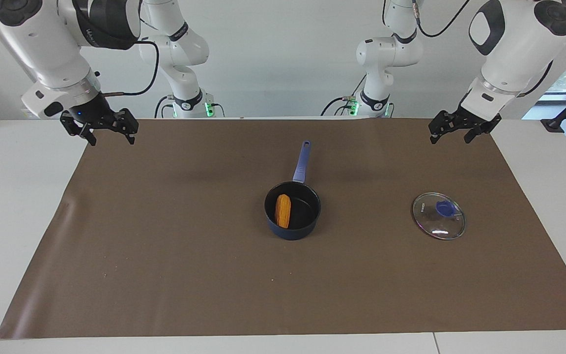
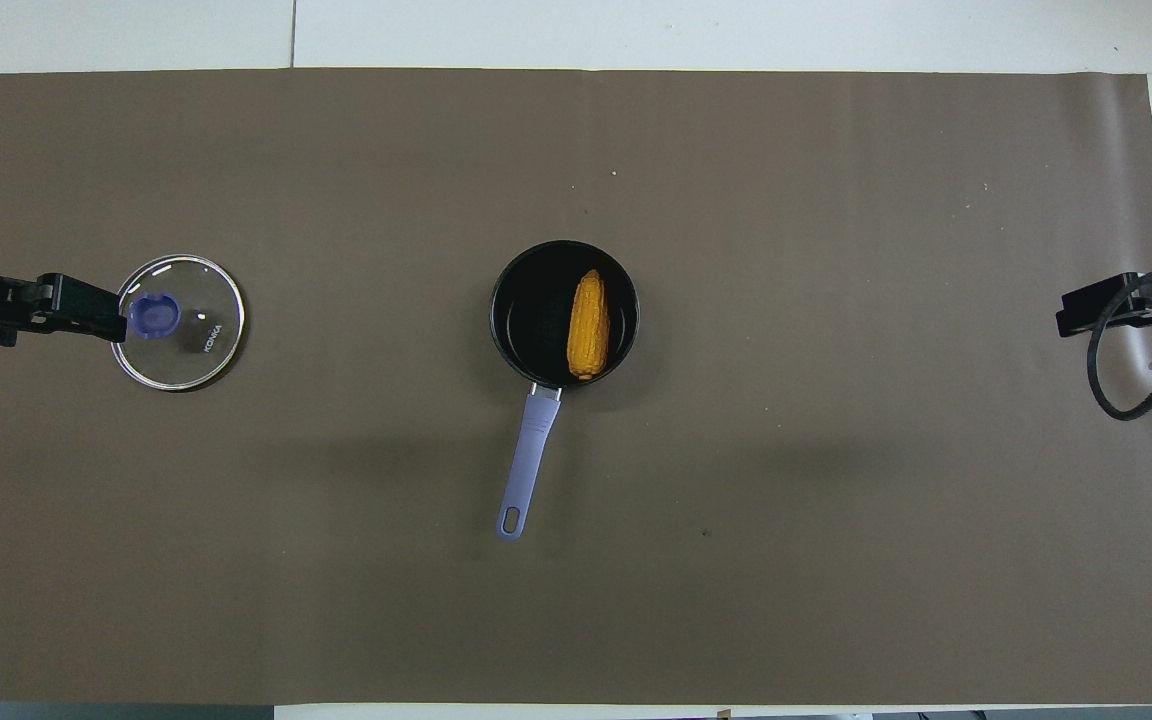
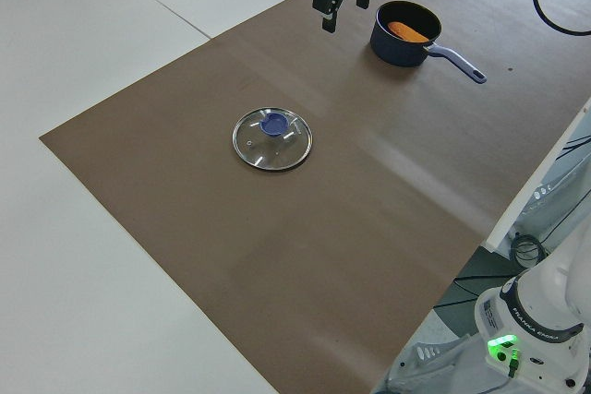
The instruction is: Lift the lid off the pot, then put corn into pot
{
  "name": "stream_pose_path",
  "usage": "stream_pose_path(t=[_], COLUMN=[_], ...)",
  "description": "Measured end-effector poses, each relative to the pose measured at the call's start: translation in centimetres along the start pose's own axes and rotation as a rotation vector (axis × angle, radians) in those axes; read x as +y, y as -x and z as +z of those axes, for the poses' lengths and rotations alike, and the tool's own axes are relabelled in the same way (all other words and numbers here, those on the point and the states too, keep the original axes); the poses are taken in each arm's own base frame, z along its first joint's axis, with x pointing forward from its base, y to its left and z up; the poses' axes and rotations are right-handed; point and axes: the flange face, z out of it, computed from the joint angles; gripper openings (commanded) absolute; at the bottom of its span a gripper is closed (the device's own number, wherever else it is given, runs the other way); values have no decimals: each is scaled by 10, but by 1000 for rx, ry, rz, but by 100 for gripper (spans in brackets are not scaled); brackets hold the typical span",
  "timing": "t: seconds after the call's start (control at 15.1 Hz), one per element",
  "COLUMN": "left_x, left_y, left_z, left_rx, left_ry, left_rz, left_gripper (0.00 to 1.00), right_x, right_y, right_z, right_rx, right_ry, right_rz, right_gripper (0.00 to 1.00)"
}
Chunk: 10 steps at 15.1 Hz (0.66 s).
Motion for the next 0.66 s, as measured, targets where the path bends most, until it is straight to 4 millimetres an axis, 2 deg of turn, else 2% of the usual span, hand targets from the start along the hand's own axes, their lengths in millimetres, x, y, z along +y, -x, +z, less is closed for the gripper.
stream_pose_path(t=[0.46, 0.66], left_x=[-1, -1], left_y=[0, 0], left_z=[0, 1], left_rx=[1, 0], left_ry=[0, 1], left_rz=[-1, -2], left_gripper=[100, 100], right_x=[1, 1], right_y=[0, 2], right_z=[0, -11], right_rx=[-5, 17], right_ry=[0, 1], right_rz=[2, 2], right_gripper=[100, 100])
